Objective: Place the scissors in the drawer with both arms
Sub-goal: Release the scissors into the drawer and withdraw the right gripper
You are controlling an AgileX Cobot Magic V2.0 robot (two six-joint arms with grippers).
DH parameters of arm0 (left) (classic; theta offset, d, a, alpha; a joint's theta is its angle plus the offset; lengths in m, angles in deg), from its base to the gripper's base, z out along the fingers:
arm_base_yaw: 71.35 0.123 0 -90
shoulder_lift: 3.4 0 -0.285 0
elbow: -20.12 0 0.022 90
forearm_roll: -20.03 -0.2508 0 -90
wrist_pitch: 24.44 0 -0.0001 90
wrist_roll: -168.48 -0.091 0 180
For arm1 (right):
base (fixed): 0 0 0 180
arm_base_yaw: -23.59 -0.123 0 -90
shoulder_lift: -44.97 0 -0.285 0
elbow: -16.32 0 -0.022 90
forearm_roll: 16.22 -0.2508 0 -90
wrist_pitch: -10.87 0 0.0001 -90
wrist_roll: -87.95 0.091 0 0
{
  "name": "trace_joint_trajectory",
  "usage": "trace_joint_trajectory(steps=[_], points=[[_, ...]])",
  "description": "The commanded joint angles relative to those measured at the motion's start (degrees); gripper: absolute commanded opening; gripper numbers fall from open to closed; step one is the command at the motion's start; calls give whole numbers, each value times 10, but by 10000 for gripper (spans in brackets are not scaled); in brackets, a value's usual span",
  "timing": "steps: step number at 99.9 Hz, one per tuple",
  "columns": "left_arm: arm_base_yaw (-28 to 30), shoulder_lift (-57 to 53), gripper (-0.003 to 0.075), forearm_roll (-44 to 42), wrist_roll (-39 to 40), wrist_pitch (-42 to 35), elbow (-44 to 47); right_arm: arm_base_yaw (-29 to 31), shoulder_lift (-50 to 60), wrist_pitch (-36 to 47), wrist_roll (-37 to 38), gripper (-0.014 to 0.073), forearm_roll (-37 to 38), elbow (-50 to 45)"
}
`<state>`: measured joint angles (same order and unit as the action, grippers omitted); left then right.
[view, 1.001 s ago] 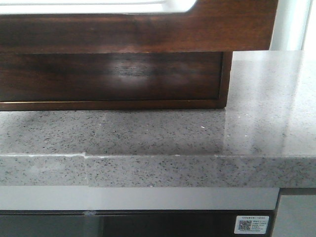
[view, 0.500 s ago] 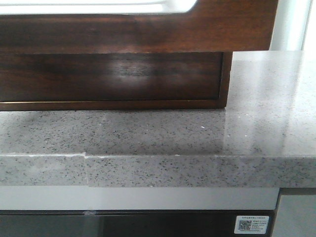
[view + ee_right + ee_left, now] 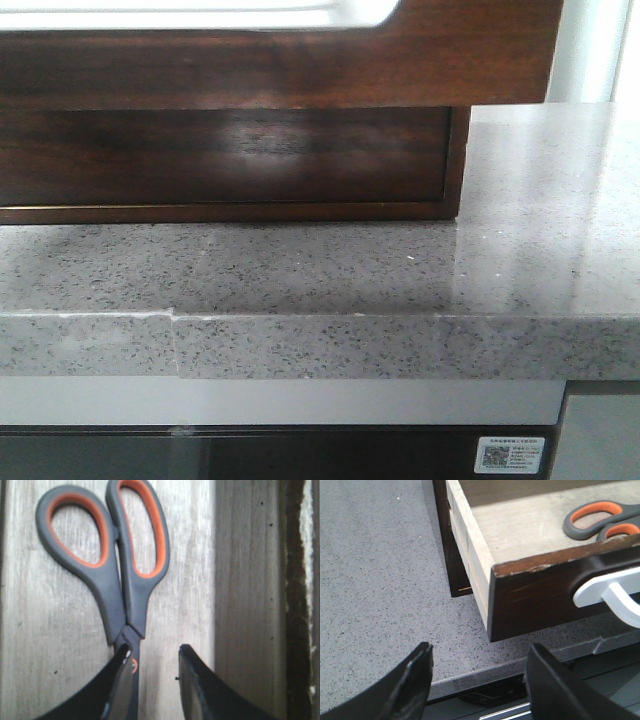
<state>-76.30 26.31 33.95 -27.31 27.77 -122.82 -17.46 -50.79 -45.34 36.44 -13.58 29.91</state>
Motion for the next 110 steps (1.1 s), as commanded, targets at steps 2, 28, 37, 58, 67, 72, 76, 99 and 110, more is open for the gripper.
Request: trace_joint_trajectory(steps=[2,28,37,58,67,72,76,99,110], points=[[-4,8,384,11,6,-36,-19,0,33,16,-1,210,18,17],[-4,8,384,11,6,-36,-19,7,120,-6,94,210,18,44],[-4,8,384,11,6,-36,-19,28,155,-26,149,210,18,44],[-4,8,384,11,6,-36,-19,149,241,-57,262,210,18,2],[-4,8,384,11,6,-36,-19,214,287,-34,321,210,18,-54],[-4,8,384,11,6,-36,-19,245,313,-13,357,210,18,-92],[-4,8,384,11,6,-36,-19,265,336,8,391,210,18,-127],[-4,8,384,11,6,-36,-19,355,456,92,522,210,18,-314],[-4,8,384,11,6,-36,-19,357,495,96,556,211,18,-393]])
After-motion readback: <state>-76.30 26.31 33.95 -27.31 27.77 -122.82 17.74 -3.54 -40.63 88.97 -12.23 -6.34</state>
